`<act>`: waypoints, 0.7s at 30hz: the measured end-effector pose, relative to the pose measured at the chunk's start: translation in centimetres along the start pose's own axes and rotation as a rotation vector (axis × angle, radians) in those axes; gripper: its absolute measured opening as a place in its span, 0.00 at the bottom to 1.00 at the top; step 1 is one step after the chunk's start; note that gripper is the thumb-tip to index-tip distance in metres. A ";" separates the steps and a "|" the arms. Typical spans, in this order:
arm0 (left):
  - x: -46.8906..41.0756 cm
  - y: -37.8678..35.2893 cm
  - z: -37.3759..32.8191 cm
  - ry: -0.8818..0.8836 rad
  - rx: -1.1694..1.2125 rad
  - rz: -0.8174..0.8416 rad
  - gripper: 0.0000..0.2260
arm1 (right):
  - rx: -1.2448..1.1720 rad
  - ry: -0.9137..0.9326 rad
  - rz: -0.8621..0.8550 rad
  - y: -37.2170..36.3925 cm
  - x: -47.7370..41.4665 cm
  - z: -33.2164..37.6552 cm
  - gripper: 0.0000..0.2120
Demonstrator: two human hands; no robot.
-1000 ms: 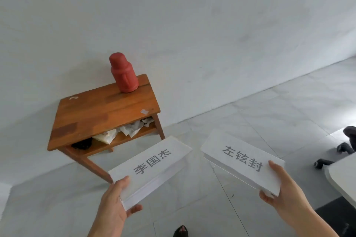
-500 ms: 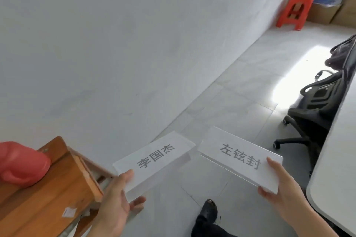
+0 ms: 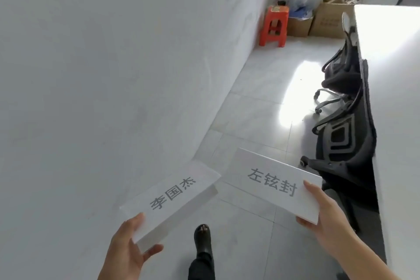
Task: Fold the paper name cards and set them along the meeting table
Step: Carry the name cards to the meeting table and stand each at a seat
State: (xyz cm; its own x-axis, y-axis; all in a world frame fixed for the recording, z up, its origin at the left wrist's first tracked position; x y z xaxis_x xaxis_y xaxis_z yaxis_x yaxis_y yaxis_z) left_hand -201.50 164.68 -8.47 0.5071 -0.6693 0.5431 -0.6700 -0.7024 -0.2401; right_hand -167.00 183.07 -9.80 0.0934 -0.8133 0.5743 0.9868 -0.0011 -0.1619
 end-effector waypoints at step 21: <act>-32.3 -45.7 -11.0 0.250 -0.405 0.705 0.18 | -0.510 0.299 -0.568 8.3 -17.8 19.0 0.11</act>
State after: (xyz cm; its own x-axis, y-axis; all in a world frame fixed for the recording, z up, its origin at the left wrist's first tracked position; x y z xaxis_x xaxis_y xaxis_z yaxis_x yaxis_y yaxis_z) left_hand -193.21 221.11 -6.19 -0.2044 -0.8112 0.5479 -0.9508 0.0313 -0.3083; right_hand -157.96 208.56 -6.14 -0.5132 -0.7296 0.4519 0.6844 -0.6657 -0.2975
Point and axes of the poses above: each hand's wrist, its own x-axis away from the middle knuckle, its own y-axis out of the back of the hand, z = x × y, the point moved 5 cm from there along -x, towards the middle knuckle, and after that the axes turned 2 degrees about x, right-handed, at the moved point
